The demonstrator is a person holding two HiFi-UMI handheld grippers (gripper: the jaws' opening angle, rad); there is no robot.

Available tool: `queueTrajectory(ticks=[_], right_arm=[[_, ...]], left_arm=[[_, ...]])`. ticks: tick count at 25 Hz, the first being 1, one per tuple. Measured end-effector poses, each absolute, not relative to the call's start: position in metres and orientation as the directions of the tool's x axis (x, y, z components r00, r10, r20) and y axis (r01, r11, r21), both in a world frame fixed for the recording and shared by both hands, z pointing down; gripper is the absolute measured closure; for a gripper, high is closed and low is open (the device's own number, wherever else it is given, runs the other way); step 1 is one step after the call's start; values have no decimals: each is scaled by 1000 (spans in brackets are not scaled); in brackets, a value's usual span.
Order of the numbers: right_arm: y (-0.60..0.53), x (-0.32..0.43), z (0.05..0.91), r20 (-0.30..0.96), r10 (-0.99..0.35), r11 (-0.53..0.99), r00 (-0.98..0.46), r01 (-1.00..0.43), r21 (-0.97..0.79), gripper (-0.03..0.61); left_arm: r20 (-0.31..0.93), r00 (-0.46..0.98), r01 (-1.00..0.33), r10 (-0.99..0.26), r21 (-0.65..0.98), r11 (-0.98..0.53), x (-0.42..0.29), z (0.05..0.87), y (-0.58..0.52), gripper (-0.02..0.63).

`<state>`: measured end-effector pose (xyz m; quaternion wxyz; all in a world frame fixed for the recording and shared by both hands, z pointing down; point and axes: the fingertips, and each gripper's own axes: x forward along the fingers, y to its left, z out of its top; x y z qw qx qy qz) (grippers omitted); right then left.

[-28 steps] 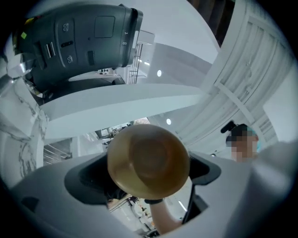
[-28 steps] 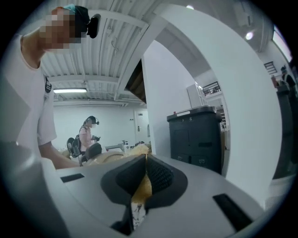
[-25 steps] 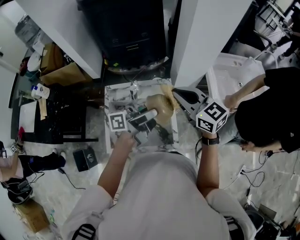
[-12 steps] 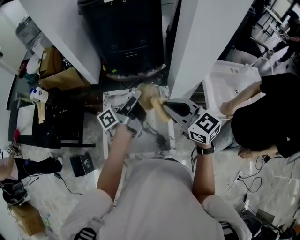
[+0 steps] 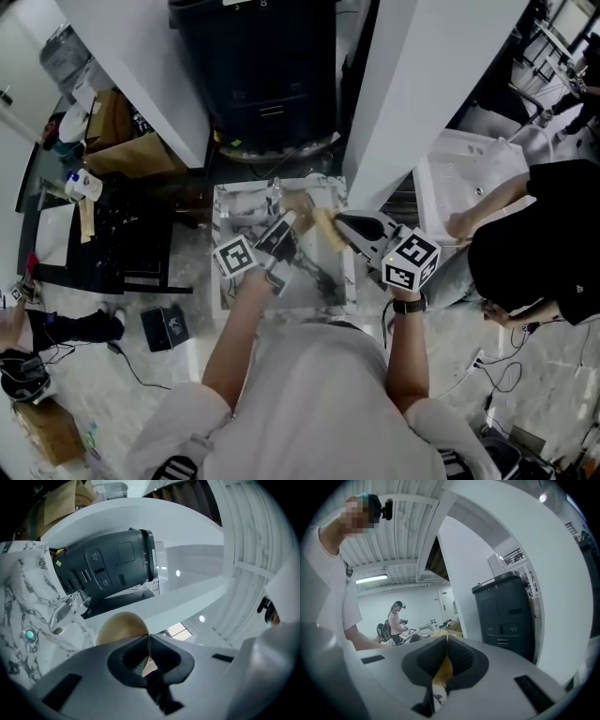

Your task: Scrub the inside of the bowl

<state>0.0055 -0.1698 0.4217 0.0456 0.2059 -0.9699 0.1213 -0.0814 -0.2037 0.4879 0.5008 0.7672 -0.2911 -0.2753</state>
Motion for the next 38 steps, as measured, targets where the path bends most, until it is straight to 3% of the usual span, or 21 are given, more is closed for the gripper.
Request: queueTrajectory(ticks=[4,9,15,24,38], right_arm=[[-182,7,417,83,-451,857,-889,-457,-240,561],[-198,11,417,55,-594,779,-803,-591,-210,561],[-212,14,400,24,-746,662,-666,-745,-80,561],[-225,21,372,-8,-882,470,-471,-880,66,560],[-221,26,366,-29,-896,441,-443,-896,49,560]], left_arm=[[-14,686,-403,-728,826,-395,-85,492,-202,591],[115,640,-667,-759,575,-475,-84,476,-203,591],[133,515,-838,-847,285,-465,-86,438,-213,591],[42,368,-930,-929,18,-367,-88,390,-222,591],[-1,324,-946,-946,-3,-324,-94,378,-215,591]])
